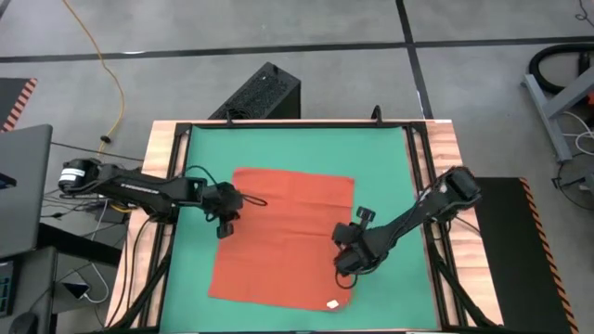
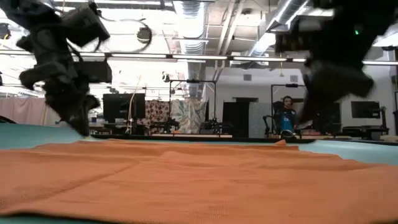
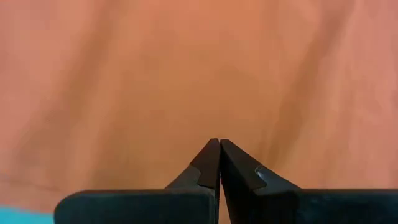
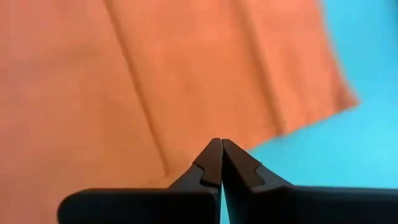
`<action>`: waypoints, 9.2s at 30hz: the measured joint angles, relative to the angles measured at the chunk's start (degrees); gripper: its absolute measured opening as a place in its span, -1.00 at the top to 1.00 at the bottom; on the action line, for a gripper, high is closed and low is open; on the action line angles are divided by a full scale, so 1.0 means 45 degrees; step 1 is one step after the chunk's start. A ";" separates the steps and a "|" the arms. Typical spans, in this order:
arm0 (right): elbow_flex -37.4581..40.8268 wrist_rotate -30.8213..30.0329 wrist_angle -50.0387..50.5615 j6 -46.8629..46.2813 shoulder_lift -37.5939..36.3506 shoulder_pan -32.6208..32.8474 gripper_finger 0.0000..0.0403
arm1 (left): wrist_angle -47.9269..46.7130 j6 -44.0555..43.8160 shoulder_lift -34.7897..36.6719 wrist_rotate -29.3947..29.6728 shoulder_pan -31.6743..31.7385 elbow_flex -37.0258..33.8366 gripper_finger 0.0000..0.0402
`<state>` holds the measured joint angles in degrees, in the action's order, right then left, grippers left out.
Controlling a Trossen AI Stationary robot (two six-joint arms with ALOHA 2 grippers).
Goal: Roll towel into tight, uniform cylinder
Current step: Fold the orange table napkin
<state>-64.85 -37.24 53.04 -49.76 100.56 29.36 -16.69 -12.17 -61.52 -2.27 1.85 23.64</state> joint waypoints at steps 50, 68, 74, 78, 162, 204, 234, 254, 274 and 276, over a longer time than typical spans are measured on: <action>-0.1531 0.1929 -0.8591 0.2756 0.2314 0.4944 -0.10 | -0.3348 -0.4403 -0.7436 0.5646 -1.4298 0.8103 0.56; -0.1541 0.1517 -0.8513 0.2390 0.3671 0.5231 -0.10 | -0.4288 -0.6814 -0.9336 0.7326 -1.5860 0.8019 0.48; -0.1541 0.1568 -0.8515 0.1800 0.3671 0.5227 -0.10 | -0.5355 -0.7619 -1.0036 0.7288 -1.5939 0.8053 0.48; -0.1541 0.1596 -0.8453 0.1619 0.3671 0.5227 -0.10 | -0.6078 -0.8484 -1.0066 0.7180 -1.6126 0.8045 0.48; -0.9050 -0.1856 0.8214 0.2445 0.2122 0.1122 1.00 | -1.6287 -1.1463 -0.5308 1.3286 -1.1151 0.9981 1.00; -0.6545 -0.1688 0.8136 0.4406 0.1451 -0.3623 1.00 | -1.2563 -0.7496 -0.2914 1.6024 -0.6485 0.5347 1.00; -0.5509 -0.1756 0.7015 0.4478 0.1476 -0.4357 1.00 | -0.7917 -0.2320 -0.2919 1.5123 -0.2997 0.5075 1.00; -0.4597 -0.1206 0.5576 0.5212 0.1466 -0.4705 1.00 | -0.5467 -0.1335 -0.2929 1.4103 -0.2459 0.3434 1.00; -0.3062 -0.1363 0.3105 0.5437 0.1466 -0.5550 0.75 | -0.4901 -0.0803 -0.2929 1.3407 -0.2459 0.3438 0.94; -0.3003 -0.1338 0.3124 0.5411 0.1466 -0.5608 0.69 | -0.4750 -0.0629 -0.2929 1.3260 -0.2442 0.3438 0.89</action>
<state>-78.37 -43.26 67.10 -25.41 107.15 4.13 -38.06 -15.00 -74.70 57.40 -9.14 39.11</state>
